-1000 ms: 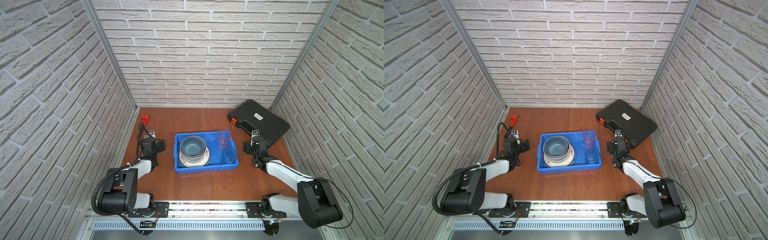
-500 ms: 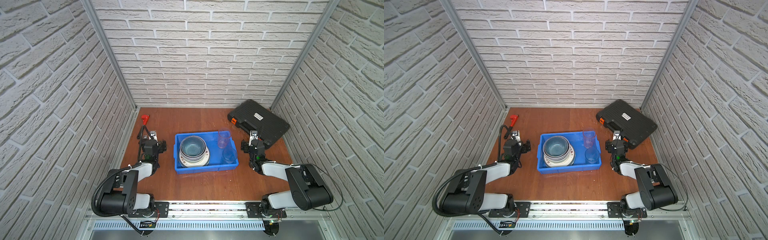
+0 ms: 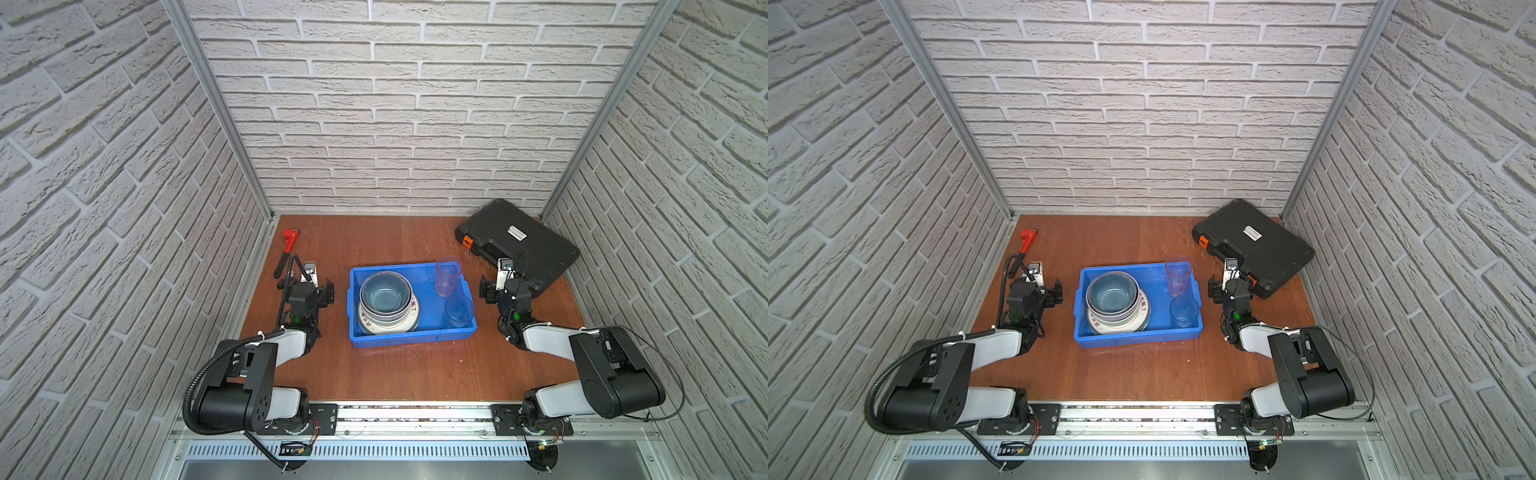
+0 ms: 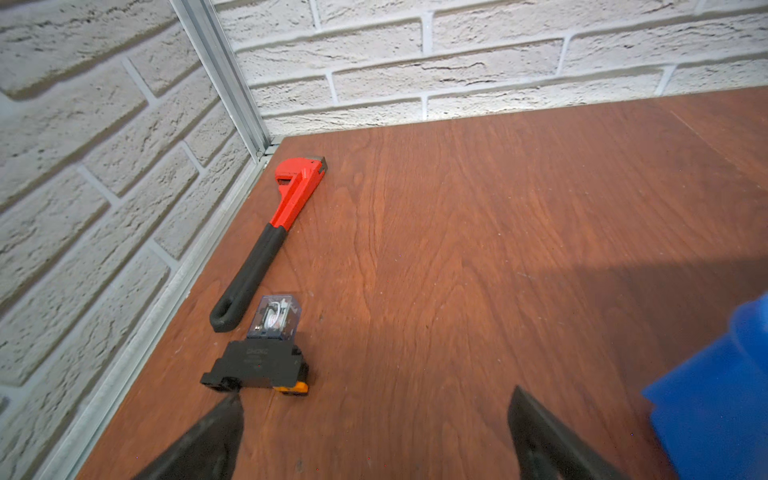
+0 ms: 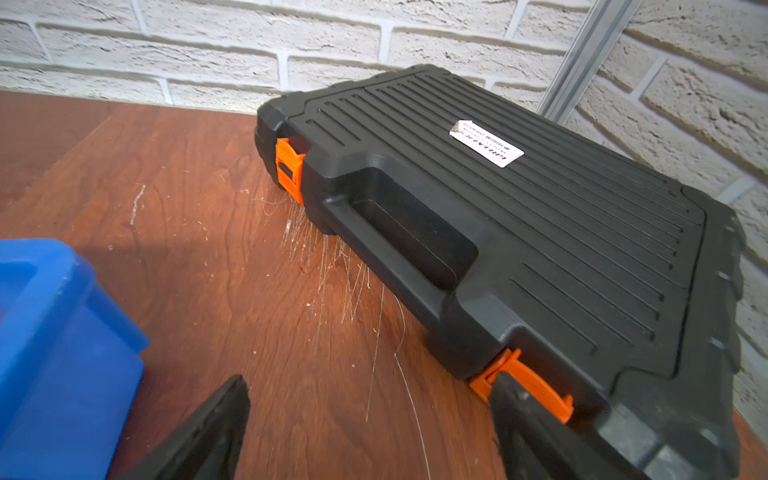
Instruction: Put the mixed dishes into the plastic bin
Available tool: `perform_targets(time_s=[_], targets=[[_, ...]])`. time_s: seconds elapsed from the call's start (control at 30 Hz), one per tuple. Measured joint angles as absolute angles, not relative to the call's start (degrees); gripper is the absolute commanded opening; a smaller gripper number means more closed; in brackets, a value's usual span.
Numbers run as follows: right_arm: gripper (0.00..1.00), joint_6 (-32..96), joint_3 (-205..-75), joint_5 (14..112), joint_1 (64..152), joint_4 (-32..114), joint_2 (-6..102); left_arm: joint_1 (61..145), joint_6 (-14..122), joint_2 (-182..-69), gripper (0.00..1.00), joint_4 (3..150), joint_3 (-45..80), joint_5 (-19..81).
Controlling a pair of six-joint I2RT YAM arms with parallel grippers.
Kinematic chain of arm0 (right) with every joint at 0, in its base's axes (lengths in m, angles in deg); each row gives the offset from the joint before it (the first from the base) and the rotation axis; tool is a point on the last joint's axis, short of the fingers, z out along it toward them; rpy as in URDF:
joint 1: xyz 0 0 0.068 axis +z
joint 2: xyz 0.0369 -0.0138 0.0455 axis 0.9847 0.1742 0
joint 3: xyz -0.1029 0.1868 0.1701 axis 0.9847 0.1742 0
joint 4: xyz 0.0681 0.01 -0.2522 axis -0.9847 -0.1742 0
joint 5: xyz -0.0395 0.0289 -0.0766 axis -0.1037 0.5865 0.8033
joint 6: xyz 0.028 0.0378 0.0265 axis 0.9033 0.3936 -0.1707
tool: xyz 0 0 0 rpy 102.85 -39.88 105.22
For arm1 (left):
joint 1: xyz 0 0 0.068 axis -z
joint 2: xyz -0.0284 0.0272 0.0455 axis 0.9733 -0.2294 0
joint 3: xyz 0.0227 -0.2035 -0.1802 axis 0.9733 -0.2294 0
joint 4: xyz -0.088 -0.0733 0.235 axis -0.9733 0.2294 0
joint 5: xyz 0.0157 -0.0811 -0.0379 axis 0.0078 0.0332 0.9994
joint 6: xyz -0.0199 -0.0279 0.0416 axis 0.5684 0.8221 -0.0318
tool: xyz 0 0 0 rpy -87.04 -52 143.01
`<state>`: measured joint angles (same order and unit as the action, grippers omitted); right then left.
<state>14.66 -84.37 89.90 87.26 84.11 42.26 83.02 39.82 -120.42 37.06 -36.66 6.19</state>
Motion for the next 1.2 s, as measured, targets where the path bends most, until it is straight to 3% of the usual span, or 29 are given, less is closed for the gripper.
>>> perform_targets(time_s=[0.3, 0.47, 1.2], targets=[[0.92, 14.7, -81.5, 88.1, 86.4, 89.7, 46.0, 79.5, 38.8, -129.1, 0.98, 28.4, -36.7, 6.8], [0.99, 14.7, -81.5, 87.5, 85.9, 90.6, 46.0, 76.6, 40.2, -132.8, 0.98, 26.4, -36.4, 8.5], [1.0, 14.7, -81.5, 87.0, 85.8, 91.0, 46.0, 73.0, 43.9, -133.2, 0.98, 28.3, -33.4, 14.0]])
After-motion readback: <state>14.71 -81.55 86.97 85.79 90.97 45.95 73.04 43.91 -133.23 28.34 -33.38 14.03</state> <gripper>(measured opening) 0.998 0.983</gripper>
